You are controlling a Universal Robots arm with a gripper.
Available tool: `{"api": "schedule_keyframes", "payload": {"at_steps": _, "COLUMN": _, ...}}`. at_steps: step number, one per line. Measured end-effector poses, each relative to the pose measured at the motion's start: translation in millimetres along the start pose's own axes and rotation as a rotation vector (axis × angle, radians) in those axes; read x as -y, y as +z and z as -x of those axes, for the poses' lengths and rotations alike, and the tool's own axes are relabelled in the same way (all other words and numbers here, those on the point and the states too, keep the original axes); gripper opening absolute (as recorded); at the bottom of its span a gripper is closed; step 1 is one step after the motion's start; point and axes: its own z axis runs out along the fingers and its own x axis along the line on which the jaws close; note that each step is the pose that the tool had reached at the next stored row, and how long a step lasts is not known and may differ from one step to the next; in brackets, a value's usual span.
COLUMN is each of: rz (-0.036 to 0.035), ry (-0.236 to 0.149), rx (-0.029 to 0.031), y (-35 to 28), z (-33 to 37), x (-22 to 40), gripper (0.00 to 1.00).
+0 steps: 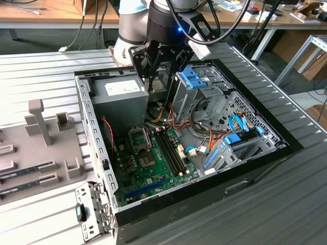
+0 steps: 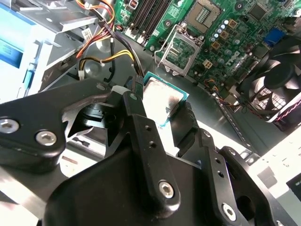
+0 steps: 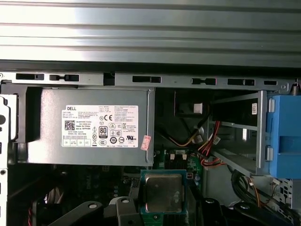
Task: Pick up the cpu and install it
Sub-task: 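Pick up the cpu and move it towards the insertion slot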
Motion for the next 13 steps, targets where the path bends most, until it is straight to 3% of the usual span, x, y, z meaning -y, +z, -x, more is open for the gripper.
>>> {"api": "schedule_keyframes", "payload": {"at_steps": 13, "rz": 0.0, "ry": 0.0, "rx": 0.0, "y": 1.4, "z": 3.3, "x": 1.3, "gripper": 0.47}}
